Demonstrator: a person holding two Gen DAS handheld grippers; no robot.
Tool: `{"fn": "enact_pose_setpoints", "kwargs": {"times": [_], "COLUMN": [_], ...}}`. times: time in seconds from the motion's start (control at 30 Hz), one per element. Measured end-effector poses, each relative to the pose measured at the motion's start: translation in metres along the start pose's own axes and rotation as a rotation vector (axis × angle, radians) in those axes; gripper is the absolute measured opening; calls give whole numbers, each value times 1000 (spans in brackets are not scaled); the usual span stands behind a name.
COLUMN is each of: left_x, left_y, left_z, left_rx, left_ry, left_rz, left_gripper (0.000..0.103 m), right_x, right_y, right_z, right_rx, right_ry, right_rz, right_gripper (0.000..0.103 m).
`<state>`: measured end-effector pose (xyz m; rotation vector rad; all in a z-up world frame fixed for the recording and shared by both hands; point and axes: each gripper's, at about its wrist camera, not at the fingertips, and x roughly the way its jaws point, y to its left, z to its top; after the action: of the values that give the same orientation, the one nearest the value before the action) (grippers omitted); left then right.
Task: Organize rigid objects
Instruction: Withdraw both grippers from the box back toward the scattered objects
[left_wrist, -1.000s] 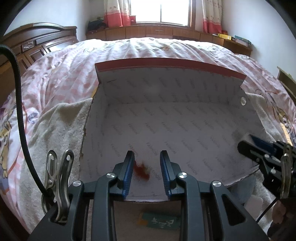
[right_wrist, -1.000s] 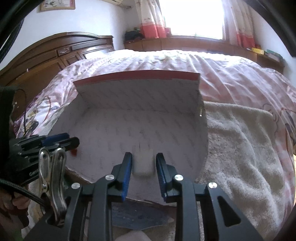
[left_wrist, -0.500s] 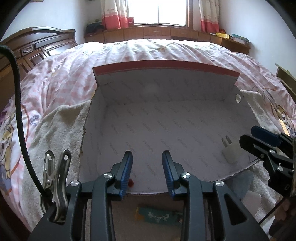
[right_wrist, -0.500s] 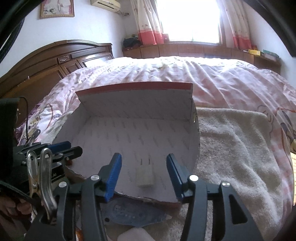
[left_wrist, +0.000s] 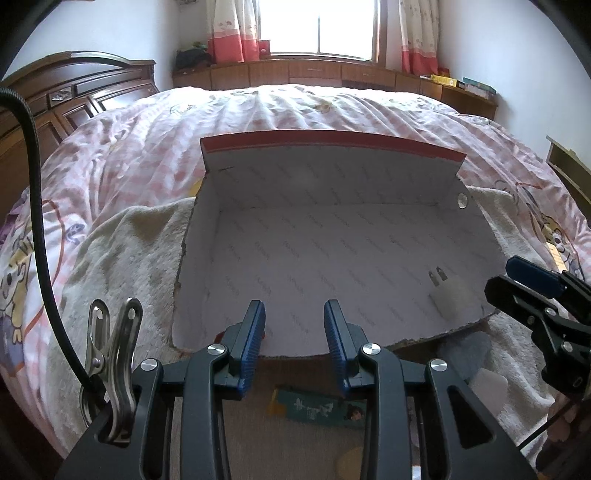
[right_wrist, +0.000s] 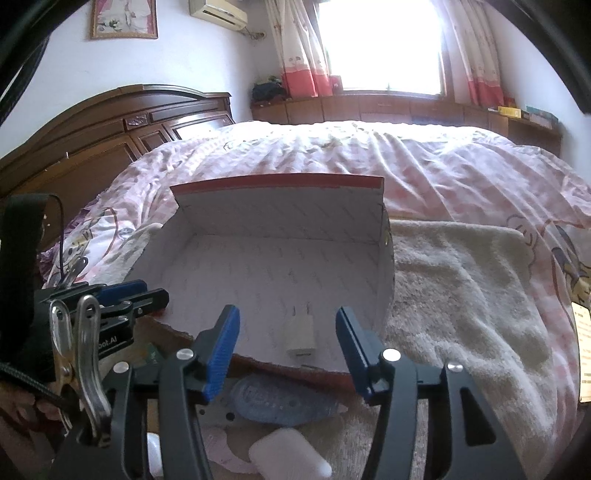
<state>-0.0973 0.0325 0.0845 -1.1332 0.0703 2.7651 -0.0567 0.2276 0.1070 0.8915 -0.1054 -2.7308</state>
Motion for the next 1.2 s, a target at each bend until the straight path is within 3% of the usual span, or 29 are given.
{"fn": "enact_pose_setpoints", "kwargs": {"times": [0.53,1.2], "left_x": [-28,-59], "left_y": [7,33], "left_z": [-25,-95], "left_rx": [-20,-73], "left_ry": [-7,62], "left_rz": [-10,3], "left_gripper": [34,34], "right_x": [-23,-55], "right_y": [7,26], "right_z": [-24,-75], "right_rx": [25,52], "right_ry": [15,62], "right_rz": [21,40], "right_gripper": [57,57]}}
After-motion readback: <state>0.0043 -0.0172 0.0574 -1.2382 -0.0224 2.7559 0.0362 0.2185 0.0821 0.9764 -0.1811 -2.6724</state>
